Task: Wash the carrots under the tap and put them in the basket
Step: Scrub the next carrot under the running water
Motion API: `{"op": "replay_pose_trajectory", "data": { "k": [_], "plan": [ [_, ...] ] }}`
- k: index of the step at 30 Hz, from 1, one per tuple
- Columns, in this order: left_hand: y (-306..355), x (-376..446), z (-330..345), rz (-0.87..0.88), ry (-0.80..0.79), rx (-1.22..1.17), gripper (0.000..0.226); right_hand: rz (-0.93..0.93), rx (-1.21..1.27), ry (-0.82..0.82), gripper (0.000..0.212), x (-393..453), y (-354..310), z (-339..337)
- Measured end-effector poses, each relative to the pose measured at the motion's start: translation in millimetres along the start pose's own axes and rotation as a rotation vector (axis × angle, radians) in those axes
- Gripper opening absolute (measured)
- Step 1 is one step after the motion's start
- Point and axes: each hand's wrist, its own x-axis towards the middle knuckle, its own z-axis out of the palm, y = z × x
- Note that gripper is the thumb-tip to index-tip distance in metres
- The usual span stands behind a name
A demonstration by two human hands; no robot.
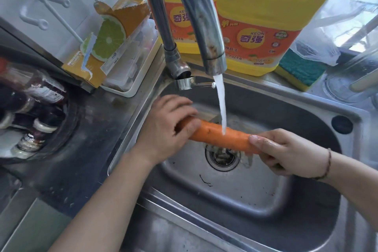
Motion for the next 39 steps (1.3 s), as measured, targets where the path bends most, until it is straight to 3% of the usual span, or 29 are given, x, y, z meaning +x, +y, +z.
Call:
{"op": "replay_pose_trajectory", "data": {
  "k": [2,4,8,10,13,14,16,20,24,27,30,35,39],
  "plan": [
    [0.2,-1.1,-1.9,0.161,-0.144,0.155,0.063,0.01,0.015,0.033,0.058,0.9,-2.5,-1.7],
    [-0.7,0.8,-4.0,0.208,-0.196,0.256,0.076,0.028,0.035,0.019,0.063,1.0,-5.2,-1.4],
    [2.7,10.2,-14.0,0.237,-0.266,0.273,0.071,0.088,0.071,0.013,0.063,1.9,-8.4,4.4],
    [5.8,14.3,-22.0,0.111,-0.377,0.204,0.069,-0.03,-0.171,0.137,0.059,5.1,-5.9,3.9],
    [8.3,17.2,-29.7,-0.161,-0.569,-0.01,0.061,-0.35,-0.596,0.355,0.035,5.7,1.4,-0.1],
    [9.5,18.5,-30.9,-0.229,-0.612,-0.088,0.058,-0.405,-0.712,0.392,0.039,5.3,1.7,-0.6],
    [12.6,20.9,-31.0,-0.29,-0.645,-0.165,0.053,-0.415,-0.883,0.426,0.054,4.6,-3.6,2.6],
    [30.9,22.8,-20.7,-0.287,-0.68,-0.188,0.062,-0.229,-1.12,0.361,0.074,6.8,-16.7,18.1],
    [41.5,25.3,-9.7,-0.234,-0.671,-0.145,0.06,-0.074,-1.013,0.307,0.067,20.7,-28.4,35.2],
    [44.3,26.1,-6.0,-0.18,-0.561,0.068,0.055,0.041,-0.874,0.271,0.062,29.0,-41.4,39.3],
    [39.0,26.4,-9.0,-0.179,-0.499,0.128,0.057,0.017,-0.745,0.23,0.047,34.3,-44.8,34.4],
    [35.3,32.7,-18.2,-0.142,-0.532,0.151,0.059,-0.024,-0.358,0.132,0.025,37.0,-39.4,29.0],
    [36.6,33.6,-15.4,-0.106,-0.523,0.178,0.058,-0.009,-0.31,0.194,0.036,39.0,-38.5,31.4]
  ]
}}
